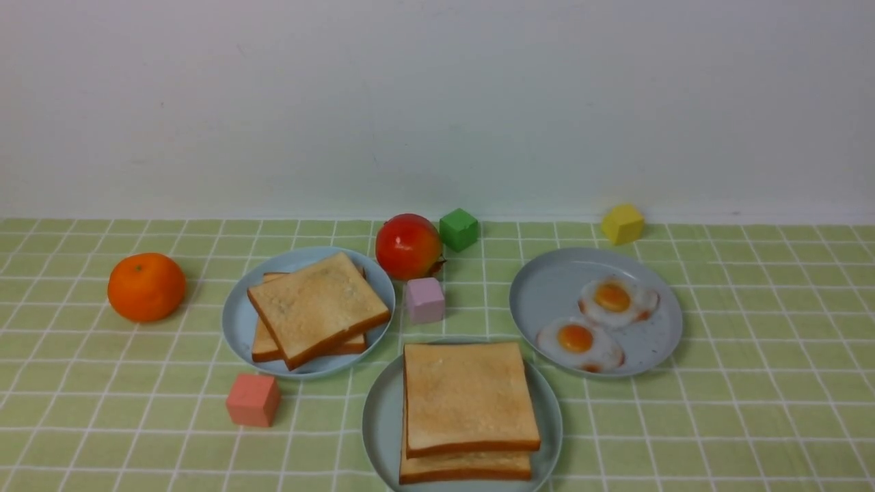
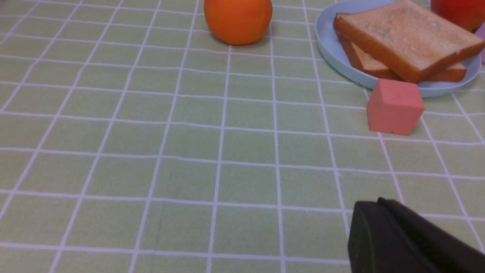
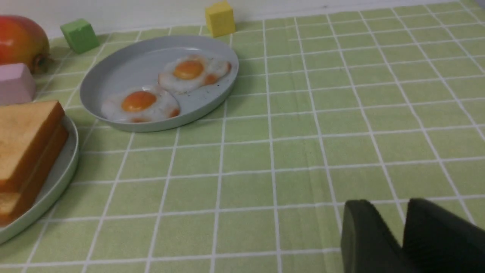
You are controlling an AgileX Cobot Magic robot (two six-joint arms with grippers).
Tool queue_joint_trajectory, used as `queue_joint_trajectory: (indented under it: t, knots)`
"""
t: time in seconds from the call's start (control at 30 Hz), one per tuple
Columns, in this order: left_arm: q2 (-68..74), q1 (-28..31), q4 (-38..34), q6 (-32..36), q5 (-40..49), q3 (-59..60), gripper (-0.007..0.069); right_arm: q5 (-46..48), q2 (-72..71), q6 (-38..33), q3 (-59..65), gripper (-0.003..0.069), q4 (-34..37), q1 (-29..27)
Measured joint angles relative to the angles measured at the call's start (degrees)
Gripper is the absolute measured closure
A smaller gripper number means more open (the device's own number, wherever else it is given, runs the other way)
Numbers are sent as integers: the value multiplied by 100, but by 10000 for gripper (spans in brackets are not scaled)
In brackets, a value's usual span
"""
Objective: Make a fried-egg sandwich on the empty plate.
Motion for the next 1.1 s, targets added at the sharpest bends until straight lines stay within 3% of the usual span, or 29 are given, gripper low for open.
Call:
queue_joint_trajectory:
  t: [1.1]
  knots:
    - [0,0,0,0,0,0,596,0,-5,0,0,425,-11,0]
